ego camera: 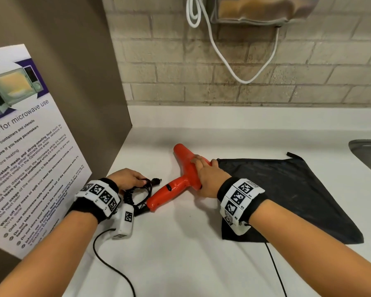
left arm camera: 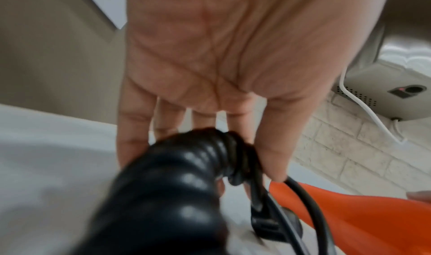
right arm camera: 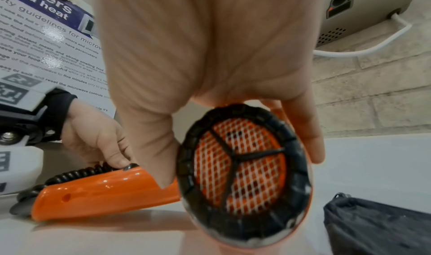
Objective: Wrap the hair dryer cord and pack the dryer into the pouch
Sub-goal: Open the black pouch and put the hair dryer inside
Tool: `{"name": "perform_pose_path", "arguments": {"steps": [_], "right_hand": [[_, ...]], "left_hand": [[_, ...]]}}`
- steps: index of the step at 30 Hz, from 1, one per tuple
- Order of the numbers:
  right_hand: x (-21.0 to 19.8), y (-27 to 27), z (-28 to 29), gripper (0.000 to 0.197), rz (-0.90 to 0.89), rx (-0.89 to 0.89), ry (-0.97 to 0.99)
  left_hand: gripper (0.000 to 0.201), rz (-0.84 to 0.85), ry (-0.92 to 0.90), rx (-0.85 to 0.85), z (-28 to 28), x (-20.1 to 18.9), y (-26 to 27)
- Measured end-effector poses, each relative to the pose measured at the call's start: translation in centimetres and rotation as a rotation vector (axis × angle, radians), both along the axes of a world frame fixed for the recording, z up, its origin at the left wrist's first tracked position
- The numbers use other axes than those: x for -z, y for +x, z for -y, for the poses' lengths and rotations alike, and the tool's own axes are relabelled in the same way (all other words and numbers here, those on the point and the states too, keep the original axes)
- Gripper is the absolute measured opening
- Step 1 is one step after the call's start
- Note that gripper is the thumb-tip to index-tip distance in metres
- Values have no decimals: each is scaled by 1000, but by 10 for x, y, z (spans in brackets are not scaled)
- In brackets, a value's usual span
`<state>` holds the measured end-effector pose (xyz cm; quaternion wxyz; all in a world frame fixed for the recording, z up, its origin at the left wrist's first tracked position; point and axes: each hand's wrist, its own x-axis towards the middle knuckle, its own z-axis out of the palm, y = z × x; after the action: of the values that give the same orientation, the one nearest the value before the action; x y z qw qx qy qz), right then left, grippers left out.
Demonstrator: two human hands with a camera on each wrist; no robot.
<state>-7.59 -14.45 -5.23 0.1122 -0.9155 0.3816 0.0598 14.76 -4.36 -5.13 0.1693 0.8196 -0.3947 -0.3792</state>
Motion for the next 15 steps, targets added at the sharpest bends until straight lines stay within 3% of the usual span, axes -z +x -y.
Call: {"name": "perform_pose_path", "arguments": {"steps": [10,15], "right_hand": [[-5,-2,3,89,-6,6,-28],[-9,-3,1,87,50,12,-42]], "left_hand": [[27,7,58,-2,3,2,5],[36,145,88,-27,-3,3,13]]}}
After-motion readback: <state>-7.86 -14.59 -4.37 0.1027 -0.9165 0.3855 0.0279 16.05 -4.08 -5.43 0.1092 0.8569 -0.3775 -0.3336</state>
